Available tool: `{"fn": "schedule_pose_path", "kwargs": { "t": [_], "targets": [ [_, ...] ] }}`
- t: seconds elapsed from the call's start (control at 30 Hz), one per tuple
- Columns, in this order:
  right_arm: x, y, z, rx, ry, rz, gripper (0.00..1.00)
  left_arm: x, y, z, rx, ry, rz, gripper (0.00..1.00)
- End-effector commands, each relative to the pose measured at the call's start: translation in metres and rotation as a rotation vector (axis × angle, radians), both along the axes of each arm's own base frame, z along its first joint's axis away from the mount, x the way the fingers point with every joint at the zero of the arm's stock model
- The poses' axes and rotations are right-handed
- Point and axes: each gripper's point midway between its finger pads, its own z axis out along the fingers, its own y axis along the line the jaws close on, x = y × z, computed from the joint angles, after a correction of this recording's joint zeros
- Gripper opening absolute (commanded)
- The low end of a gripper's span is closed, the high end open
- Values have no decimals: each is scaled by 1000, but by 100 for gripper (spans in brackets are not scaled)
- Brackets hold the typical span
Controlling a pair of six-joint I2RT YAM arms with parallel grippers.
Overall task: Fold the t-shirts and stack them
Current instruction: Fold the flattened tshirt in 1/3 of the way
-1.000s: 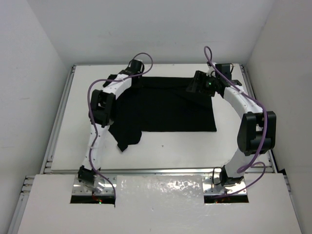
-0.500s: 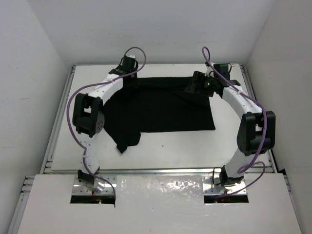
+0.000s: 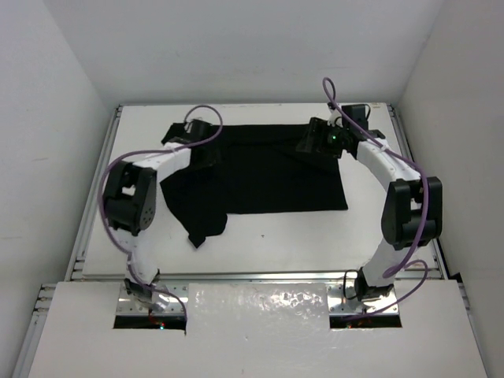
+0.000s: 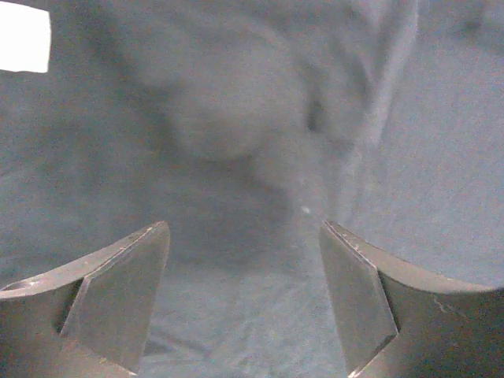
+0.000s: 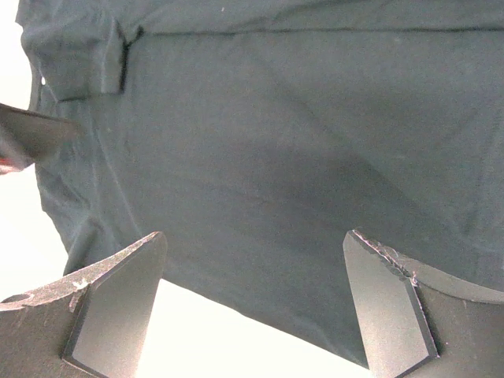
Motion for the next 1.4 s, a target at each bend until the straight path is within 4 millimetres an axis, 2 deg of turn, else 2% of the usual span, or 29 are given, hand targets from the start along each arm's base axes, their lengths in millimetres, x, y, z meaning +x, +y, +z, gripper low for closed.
{"fn": "schedule_pose_path", "kwargs": {
  "t": [0.0,0.03,0.07,0.1,0.17,0.23,0.27,0.37,0.43,0.47,0.6,0.7,0.83,0.9,1.03,1.13,1.2,1.3,1.37],
  "targets": [
    [3,13,3,10,-24,53,92,17,34,65,-95,-257,201,75],
    [4,14,2,10,-23,55,92,21,36,83,-134,-327,214,74],
    [3,15,1,10,-20,58,92,22,48,83,-158,-342,241,74],
    [3,15,1,11,-20,59,92,17,49,74,-194,-325,245,73],
    [2,18,0,18,-20,66,92,27,64,73,-227,-358,271,70],
    [1,21,1,16,-22,72,92,42,62,66,-265,-371,240,64],
    [1,23,2,17,-24,78,92,56,61,64,-290,-392,215,56],
    [0,26,3,9,-25,84,92,69,64,56,-322,-389,191,43],
    [-2,26,3,6,-20,88,92,79,69,54,-335,-426,178,41],
    [-3,28,5,10,-23,94,92,81,61,53,-378,-422,131,42],
    [-5,32,9,8,-42,100,92,88,55,33,-434,-397,94,44],
    [-4,33,6,3,-29,104,92,87,50,25,-464,-404,83,45],
    [-2,33,-3,-5,-9,106,92,88,49,23,-470,-414,82,30],
    [-1,33,-7,-6,-1,104,92,87,51,29,-464,-419,85,21],
    [-1,34,-13,-9,12,103,92,84,60,41,-416,-408,115,12],
    [-1,35,-14,-8,15,104,92,75,74,43,-359,-355,191,9],
    [-1,35,-14,-9,15,103,93,64,79,43,-336,-320,221,9],
    [-2,36,-15,-11,17,105,93,40,96,31,-262,-243,318,6],
    [-2,35,-15,-15,17,104,93,30,107,31,-219,-232,374,5]
  ]
}}
